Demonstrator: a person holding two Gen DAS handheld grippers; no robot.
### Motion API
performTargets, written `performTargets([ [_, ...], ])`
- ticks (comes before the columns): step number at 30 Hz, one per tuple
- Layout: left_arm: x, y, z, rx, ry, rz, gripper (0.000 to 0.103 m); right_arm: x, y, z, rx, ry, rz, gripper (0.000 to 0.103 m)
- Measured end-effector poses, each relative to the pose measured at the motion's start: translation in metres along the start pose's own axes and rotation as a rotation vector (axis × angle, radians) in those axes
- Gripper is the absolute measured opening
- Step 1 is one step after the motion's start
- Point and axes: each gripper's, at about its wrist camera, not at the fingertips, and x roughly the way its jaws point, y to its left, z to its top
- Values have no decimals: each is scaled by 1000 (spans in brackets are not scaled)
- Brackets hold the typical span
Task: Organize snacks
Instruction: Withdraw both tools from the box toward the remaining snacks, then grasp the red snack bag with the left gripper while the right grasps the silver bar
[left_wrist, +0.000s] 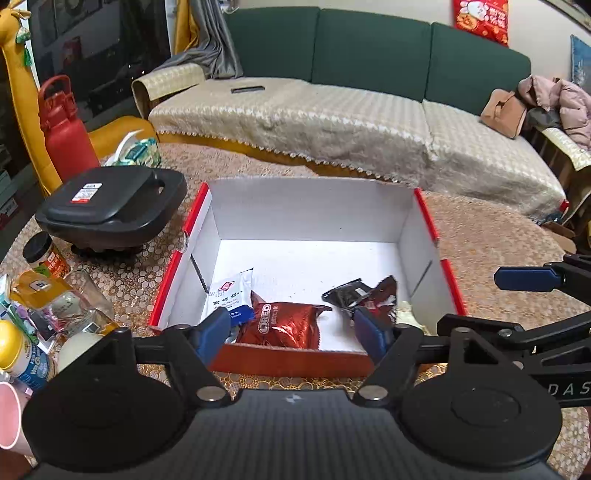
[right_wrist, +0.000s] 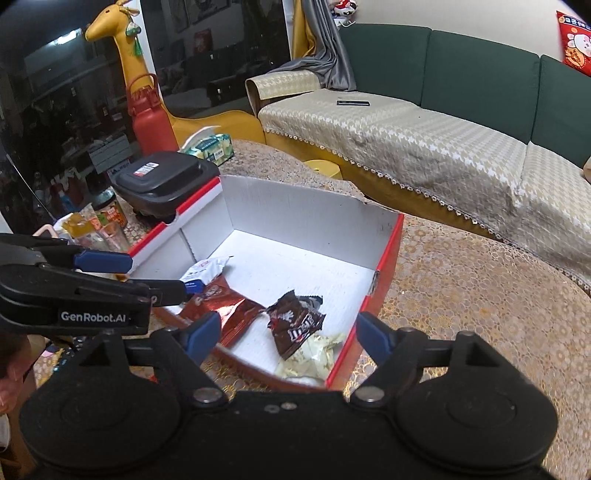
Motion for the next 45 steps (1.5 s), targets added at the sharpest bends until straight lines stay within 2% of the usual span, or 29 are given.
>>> performTargets([
  [4,-18,0,-7,-4,-18,-14,82,-19,0,-5,2,-13,13,84],
  [9,-38,-2,-23,1,-34,-36,87,-39,1,-16,19,-24,31,93],
  [15,-50,0,-48,-25,-24,-63,88,-51,1,-36,42,-16,32,102],
  [20,-53,2,-70,-48,-4,-80,89,-52,3,-60,66,9,28,103],
  [27,-31,4,-96,-73,77,-68,90,-39,-3,-93,137,72,-1,103],
  [35,10,-1,-115,-59,174,-23,90,-14,-8,-119,193,150,-28,102],
  [45,51,6,-111,-108,242,3,90,18,-12,-128,235,214,-53,97],
])
